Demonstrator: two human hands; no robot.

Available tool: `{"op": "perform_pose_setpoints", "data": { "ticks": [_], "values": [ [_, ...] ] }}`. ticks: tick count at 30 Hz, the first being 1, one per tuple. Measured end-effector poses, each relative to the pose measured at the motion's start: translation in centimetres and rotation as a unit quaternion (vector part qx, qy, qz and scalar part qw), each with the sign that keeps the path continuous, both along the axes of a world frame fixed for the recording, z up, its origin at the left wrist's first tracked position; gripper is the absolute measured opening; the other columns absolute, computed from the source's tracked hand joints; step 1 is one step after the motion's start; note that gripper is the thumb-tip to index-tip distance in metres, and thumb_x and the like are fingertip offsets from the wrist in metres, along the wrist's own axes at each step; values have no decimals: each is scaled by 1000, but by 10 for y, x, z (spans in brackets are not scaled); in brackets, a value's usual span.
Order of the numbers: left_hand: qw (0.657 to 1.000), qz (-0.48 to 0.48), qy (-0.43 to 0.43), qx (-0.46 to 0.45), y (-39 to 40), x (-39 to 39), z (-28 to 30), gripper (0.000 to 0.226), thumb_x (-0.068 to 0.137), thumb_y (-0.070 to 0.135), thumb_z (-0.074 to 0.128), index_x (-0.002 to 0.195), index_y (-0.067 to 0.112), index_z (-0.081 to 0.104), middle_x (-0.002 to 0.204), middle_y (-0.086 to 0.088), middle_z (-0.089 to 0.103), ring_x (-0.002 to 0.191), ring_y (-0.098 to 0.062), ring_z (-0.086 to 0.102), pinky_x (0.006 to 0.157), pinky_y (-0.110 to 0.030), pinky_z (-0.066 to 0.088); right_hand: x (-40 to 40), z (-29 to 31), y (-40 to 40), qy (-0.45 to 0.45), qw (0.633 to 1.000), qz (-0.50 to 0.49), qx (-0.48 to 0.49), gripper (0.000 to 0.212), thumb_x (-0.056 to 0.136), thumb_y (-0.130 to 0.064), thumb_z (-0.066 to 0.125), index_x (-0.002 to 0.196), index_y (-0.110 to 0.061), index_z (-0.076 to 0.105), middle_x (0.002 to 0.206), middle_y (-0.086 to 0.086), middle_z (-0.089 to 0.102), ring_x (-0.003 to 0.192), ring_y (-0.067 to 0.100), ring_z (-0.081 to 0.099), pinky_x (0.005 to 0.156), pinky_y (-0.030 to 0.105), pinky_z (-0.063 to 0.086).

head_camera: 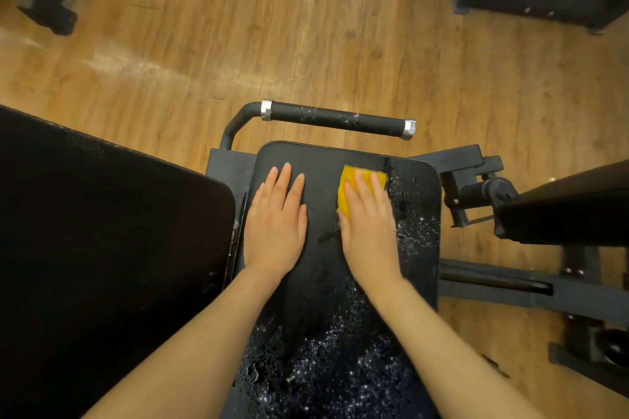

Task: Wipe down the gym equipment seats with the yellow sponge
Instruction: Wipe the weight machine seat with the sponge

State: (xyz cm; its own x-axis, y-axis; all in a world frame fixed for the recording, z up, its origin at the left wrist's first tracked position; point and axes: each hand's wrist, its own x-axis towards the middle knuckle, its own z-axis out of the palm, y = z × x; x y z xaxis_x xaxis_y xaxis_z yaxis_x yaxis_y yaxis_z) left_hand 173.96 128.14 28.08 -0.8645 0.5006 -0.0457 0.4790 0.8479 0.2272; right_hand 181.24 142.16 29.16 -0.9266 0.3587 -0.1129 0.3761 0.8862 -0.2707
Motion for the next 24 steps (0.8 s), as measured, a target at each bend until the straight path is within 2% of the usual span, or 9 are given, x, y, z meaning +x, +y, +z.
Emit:
{"op": "perform_pose_setpoints", "data": {
  "ticks": [2,5,10,12,15,18,20,22,24],
  "values": [
    [1000,4,3,-2,0,0,0,49,96,27,45,142,14,41,152,-9,34,142,-27,29,112,-41,31,26,0,-16,5,1000,-4,-20,52,97,-34,44,143,-11,39,154,6,30,146,25,13,118,45,19],
    [1000,5,3,-4,1,1,0,49,96,27,46,143,14,40,153,-9,33,143,-27,28,112,-41,31,14,-2,-14,26,999,-16,-25,55,97,-43,37,143,-11,39,154,6,31,146,25,14,118,44,20],
    [1000,5,2,-8,0,0,0,49,96,27,45,143,14,41,153,-9,34,143,-27,27,112,-41,29,-34,-8,38,44,999,-5,16,48,96,-29,50,139,-9,44,149,11,38,142,31,26,115,47,27],
    [1000,8,-2,-9,1,1,1,49,96,27,44,143,15,40,153,-9,33,143,-27,27,113,-41,28,-39,-8,49,45,998,-50,-1,47,97,-27,49,140,-9,43,150,10,38,143,30,24,115,47,26],
    [1000,7,-4,-11,1,1,1,49,96,27,43,144,15,39,153,-9,32,144,-27,26,113,-42,29,-35,-5,23,62,992,-110,-9,46,97,-25,48,140,-7,43,150,10,36,144,31,21,116,46,24],
    [1000,6,-3,-5,1,1,1,49,96,26,43,144,14,39,153,-9,32,144,-27,25,112,-42,31,-18,-8,-12,59,998,2,15,47,96,-27,49,139,-8,44,150,10,37,143,30,23,118,43,20],
    [1000,5,-3,-2,1,1,1,49,96,25,44,143,14,40,153,-10,32,144,-27,26,112,-43,31,-14,-10,-1,64,996,58,14,47,95,-26,52,138,-9,46,148,9,40,142,29,26,118,41,22],
    [1000,5,-3,-2,1,1,1,48,96,26,43,143,14,40,153,-9,33,143,-27,26,112,-43,31,-21,-11,21,68,997,18,16,47,94,-25,53,138,-9,47,148,8,41,142,30,27,117,40,23],
    [1000,7,-8,-2,2,1,2,48,97,27,42,143,15,40,153,-9,33,144,-27,26,113,-42,29,-35,-8,41,67,993,-97,-18,46,96,-24,50,139,-8,45,149,8,38,143,30,22,117,44,24]
  ]
}}
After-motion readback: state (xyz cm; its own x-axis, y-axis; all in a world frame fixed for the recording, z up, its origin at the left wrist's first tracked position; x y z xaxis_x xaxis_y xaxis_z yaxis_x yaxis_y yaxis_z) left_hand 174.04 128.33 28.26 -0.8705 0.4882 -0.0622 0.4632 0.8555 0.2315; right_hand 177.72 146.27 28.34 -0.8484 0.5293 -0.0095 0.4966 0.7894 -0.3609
